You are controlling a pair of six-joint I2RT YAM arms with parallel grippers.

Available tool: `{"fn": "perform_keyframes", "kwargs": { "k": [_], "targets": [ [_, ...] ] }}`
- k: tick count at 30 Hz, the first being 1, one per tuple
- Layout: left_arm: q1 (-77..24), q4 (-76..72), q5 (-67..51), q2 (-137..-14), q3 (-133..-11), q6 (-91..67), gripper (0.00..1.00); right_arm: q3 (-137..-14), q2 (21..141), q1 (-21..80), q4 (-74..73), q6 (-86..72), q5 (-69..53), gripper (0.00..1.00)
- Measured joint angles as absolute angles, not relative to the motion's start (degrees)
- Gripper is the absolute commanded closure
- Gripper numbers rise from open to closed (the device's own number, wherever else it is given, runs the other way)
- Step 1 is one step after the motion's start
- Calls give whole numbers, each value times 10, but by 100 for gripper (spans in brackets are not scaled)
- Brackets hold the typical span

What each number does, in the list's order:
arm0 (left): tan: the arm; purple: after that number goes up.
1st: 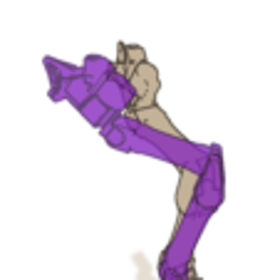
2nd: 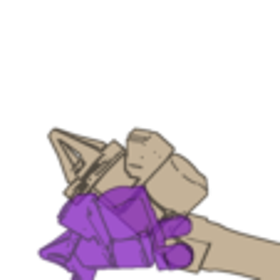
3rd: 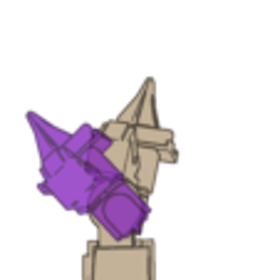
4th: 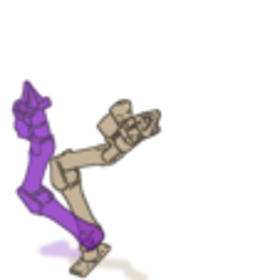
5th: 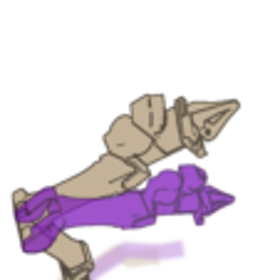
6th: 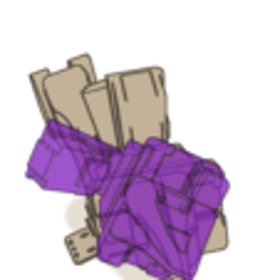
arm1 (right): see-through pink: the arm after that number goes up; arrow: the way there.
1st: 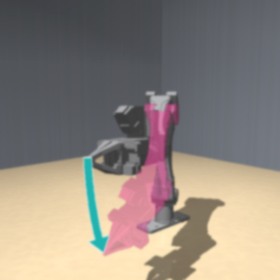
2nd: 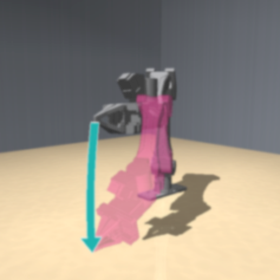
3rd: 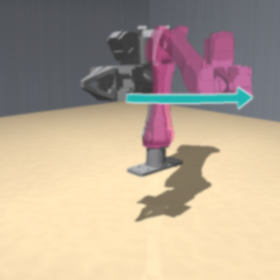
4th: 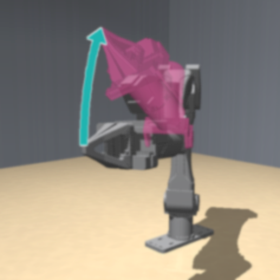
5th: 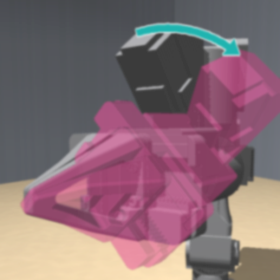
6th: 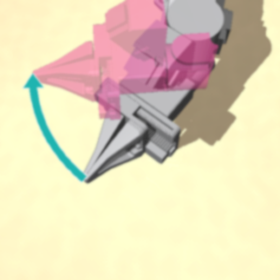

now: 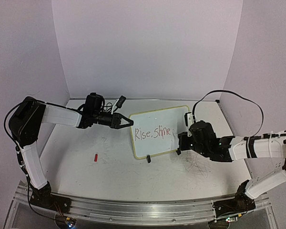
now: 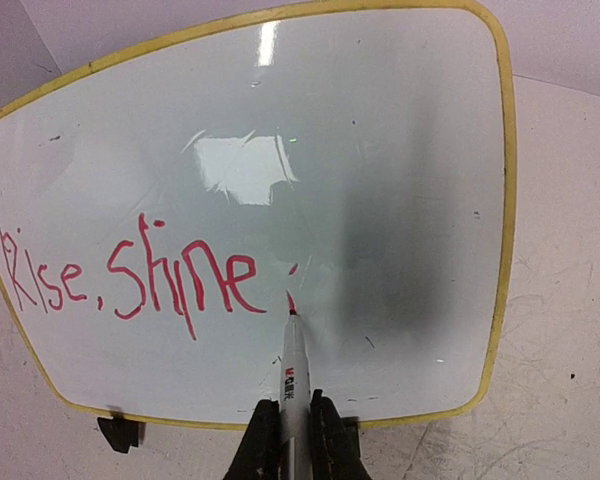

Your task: Write a sentence on the whiteboard

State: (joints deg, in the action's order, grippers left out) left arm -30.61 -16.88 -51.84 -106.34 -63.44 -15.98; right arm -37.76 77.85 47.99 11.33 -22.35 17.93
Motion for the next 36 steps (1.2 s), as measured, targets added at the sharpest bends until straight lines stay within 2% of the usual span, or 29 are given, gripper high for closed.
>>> {"fn": "perform_keyframes", "kwargs": {
  "k": [17,36],
  "targets": [
    [-306,-169,-518,-1063,-634,-160,100,-380,778,481,110,-231,233,100],
    [-307,-164,-517,-1060,-634,-158,100,-398,790,481,135,-212,230,100]
  ]
}}
